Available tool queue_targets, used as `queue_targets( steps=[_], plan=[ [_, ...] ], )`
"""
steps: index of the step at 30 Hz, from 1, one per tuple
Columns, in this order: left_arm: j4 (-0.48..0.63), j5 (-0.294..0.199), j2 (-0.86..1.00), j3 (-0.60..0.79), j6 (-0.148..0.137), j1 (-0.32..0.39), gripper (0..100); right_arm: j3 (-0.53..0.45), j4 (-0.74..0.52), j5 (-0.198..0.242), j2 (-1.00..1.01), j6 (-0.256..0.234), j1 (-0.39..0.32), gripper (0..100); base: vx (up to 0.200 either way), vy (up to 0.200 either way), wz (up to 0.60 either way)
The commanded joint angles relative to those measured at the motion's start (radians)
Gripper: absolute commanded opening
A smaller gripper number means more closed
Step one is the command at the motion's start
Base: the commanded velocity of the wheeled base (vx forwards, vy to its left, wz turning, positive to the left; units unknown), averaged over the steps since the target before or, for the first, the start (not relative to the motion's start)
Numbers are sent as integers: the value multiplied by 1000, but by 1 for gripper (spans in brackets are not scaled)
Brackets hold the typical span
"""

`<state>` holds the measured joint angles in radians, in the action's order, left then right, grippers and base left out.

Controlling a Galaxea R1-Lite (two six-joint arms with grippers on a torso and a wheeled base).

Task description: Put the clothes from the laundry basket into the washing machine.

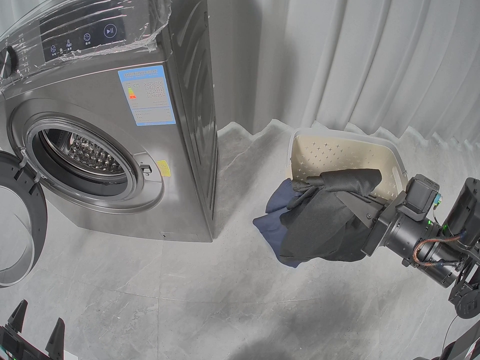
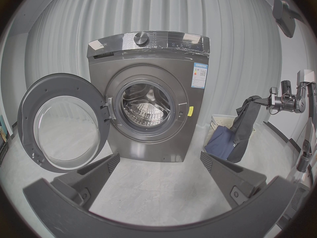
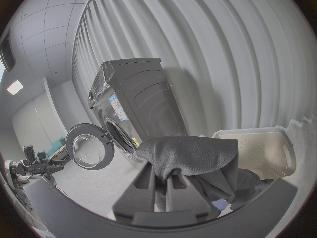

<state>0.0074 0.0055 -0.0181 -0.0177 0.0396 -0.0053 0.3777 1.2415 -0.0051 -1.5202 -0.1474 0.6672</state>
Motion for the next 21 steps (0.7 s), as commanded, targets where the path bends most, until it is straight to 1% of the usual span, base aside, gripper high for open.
queue_targets(
  steps=[1, 14, 21],
  plan=[
    [0, 1, 10, 15, 0, -1, 100, -2, 1, 1, -1, 0, 8, 0, 0, 200, 0],
    [0, 1, 10, 15, 0, -1, 100, 1, 1, -1, 2, 0, 20, 0, 0, 200, 0],
    [0, 1, 10, 15, 0, -1, 100, 7, 3, -1, 2, 0, 26, 0, 0, 0, 0]
  ],
)
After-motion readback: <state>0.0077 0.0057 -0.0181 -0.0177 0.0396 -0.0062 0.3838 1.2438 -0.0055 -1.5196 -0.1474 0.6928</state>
